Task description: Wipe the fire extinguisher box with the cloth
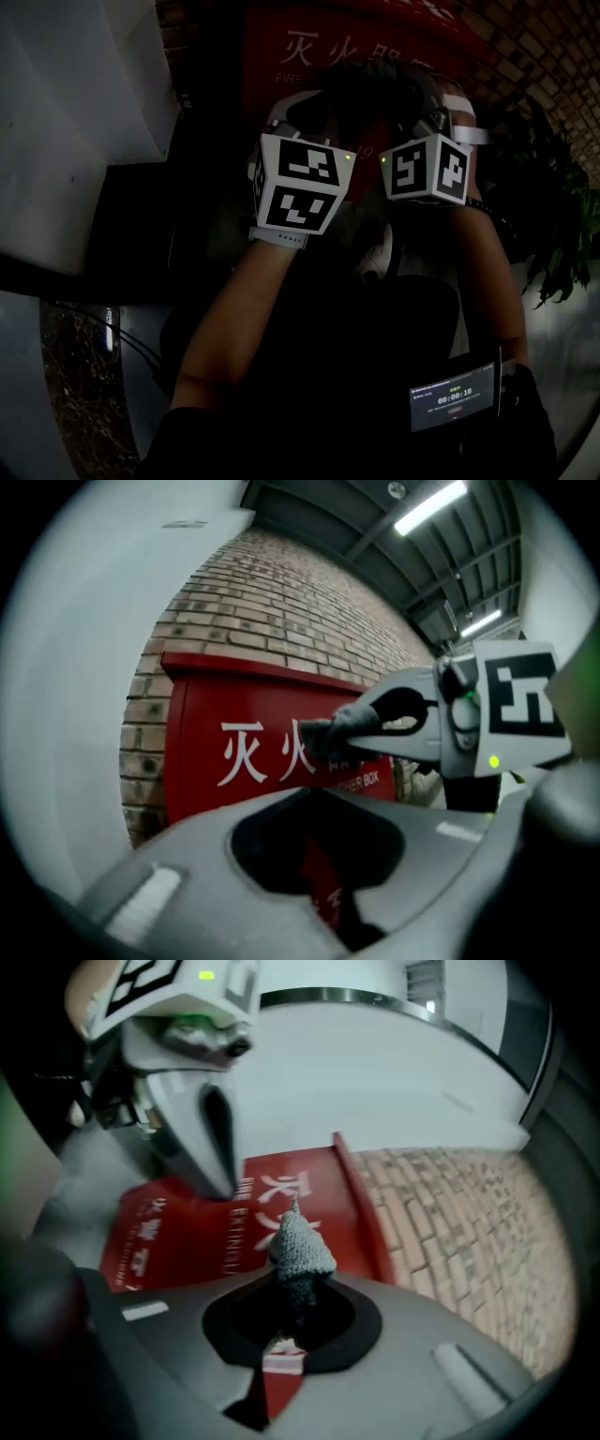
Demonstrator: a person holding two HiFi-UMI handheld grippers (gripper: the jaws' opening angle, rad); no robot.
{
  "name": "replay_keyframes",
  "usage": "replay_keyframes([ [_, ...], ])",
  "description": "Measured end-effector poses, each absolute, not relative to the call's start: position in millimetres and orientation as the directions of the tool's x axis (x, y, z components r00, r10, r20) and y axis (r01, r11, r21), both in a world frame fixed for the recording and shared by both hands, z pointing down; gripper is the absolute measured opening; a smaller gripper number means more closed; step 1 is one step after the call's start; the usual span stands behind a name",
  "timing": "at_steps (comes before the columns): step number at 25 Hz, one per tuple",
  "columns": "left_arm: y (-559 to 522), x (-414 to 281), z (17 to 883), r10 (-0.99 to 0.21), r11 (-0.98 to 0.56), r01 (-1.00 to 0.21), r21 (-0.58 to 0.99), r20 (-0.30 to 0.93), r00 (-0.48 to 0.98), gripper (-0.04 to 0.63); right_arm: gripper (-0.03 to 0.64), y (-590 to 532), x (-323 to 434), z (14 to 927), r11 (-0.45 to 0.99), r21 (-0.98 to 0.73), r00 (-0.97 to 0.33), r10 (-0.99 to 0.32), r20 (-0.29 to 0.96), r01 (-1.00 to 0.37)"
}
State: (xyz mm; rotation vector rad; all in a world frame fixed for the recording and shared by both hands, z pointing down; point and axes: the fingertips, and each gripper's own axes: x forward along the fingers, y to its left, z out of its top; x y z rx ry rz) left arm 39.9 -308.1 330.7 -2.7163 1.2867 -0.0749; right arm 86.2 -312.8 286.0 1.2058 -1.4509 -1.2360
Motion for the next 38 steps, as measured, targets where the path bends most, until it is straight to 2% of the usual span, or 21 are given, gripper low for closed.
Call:
replay_keyframes([
  [5,-298,40,318,-0.766,-0.631,-0.761,-0.150,-0.033,0.642,0.002,0.028,-322,83,237,-0.042,0.994,-0.139,-0.989,-0.057,-0.104],
  [9,-296,44,324,-0.754,-0.646,-0.747,-0.159,-0.019,0.656,0.003,0.028,-329,84,233,-0.057,0.996,-0.122,-0.990,-0.064,-0.062],
  [16,-304,39,332,-0.767,-0.626,-0.766,-0.146,-0.065,0.639,0.003,0.028,-334,84,243,-0.076,0.996,-0.120,-0.990,-0.080,-0.042],
  [26,-326,30,385,-0.797,-0.599,-0.795,-0.095,-0.023,0.603,0.002,0.026,-334,92,302,0.013,0.997,-0.124,-0.992,0.003,-0.081],
  [32,-347,24,411,-0.802,-0.596,-0.803,-0.002,0.034,0.596,0.002,0.027,-356,88,359,0.161,0.985,-0.133,-0.979,0.152,-0.061],
  [38,-350,42,427,-0.784,-0.620,-0.784,-0.016,0.055,0.619,0.002,0.028,-363,91,415,0.281,0.958,-0.120,-0.954,0.273,-0.056],
])
